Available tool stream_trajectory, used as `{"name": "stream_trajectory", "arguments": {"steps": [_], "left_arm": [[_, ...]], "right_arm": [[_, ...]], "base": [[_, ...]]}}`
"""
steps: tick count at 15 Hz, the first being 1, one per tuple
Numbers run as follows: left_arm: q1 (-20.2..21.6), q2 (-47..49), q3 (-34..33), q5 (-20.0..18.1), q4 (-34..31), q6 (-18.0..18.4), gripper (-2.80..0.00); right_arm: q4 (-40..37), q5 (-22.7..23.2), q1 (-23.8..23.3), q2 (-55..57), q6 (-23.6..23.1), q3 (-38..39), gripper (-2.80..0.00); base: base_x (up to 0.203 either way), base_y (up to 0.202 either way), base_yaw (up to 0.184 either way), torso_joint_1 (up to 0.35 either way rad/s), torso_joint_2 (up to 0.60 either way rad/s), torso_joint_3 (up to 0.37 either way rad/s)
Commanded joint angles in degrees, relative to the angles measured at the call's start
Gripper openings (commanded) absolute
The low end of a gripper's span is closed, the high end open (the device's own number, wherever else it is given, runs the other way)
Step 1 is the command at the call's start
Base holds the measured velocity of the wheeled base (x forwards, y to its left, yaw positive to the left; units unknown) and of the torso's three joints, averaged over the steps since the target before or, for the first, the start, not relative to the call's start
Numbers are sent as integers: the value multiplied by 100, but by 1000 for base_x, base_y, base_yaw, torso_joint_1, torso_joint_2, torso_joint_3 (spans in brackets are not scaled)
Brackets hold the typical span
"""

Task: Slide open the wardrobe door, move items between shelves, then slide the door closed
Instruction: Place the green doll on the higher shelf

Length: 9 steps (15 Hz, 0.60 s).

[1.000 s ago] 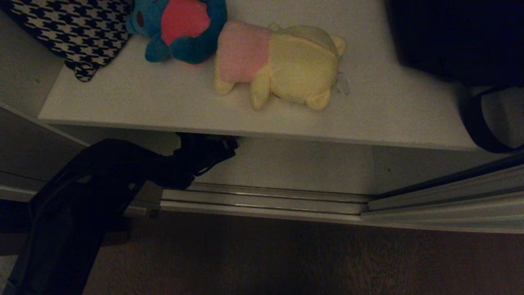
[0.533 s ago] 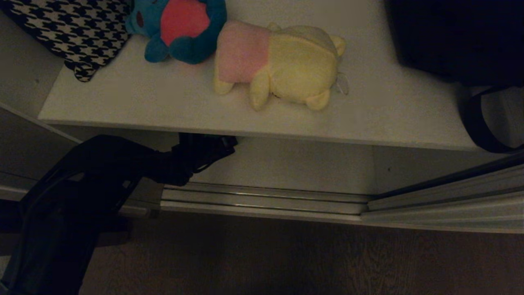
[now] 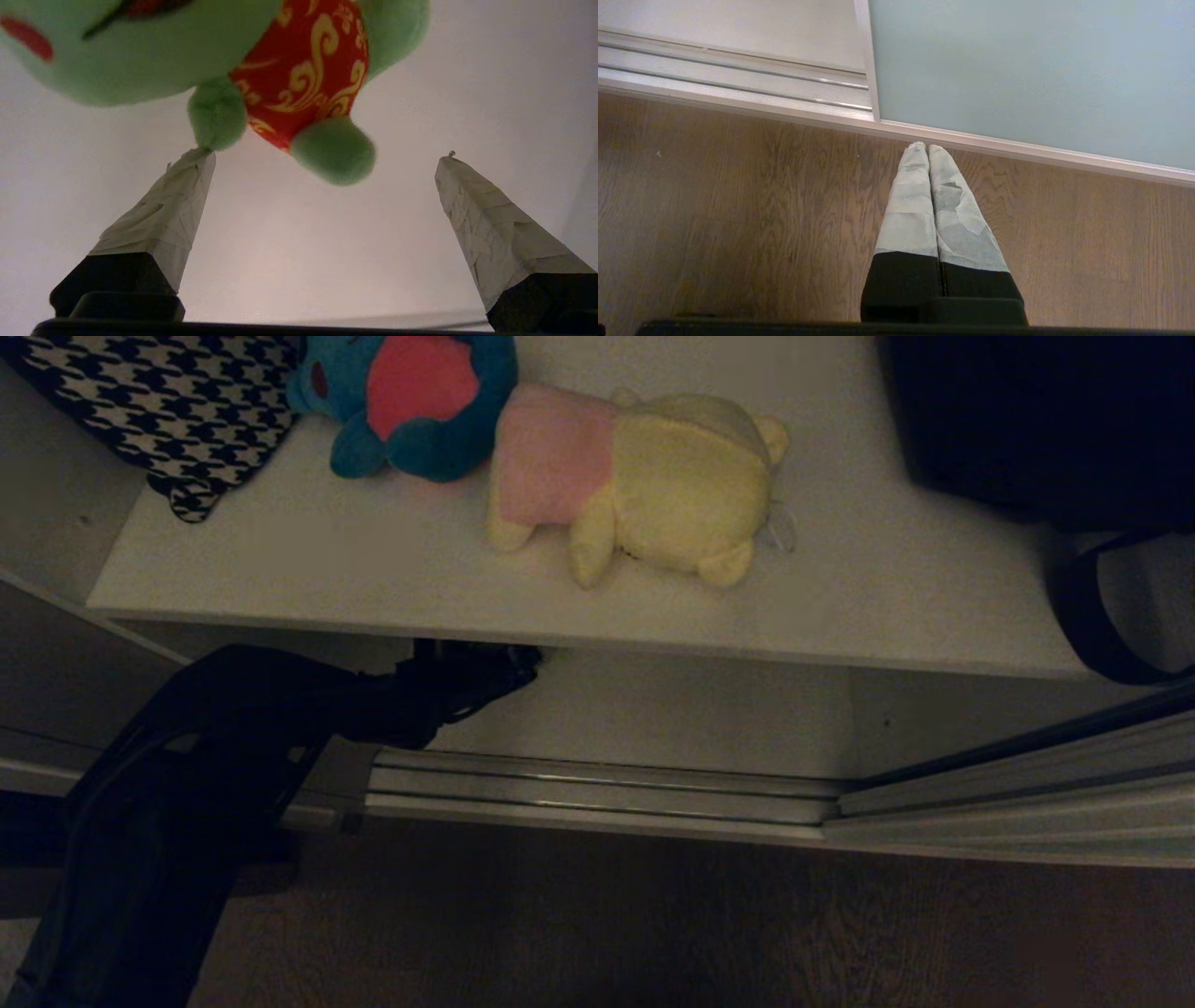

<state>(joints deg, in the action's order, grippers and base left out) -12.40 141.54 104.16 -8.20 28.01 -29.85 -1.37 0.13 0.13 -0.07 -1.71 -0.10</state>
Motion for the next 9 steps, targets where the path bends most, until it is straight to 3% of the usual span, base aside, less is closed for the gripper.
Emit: {"name": "stream_trajectory", "arguments": {"steps": [1, 9], "left_arm": [[1, 155, 254, 8, -149, -112, 0], [-7, 111, 472, 228, -813, -184, 0]], "right_arm": [[-4, 4, 4, -1, -5, 1, -280], [1, 4, 4, -7, -5, 1, -280]], "base": [[0, 0, 0, 0, 0, 0], [0, 0, 0, 0, 0, 0]]}}
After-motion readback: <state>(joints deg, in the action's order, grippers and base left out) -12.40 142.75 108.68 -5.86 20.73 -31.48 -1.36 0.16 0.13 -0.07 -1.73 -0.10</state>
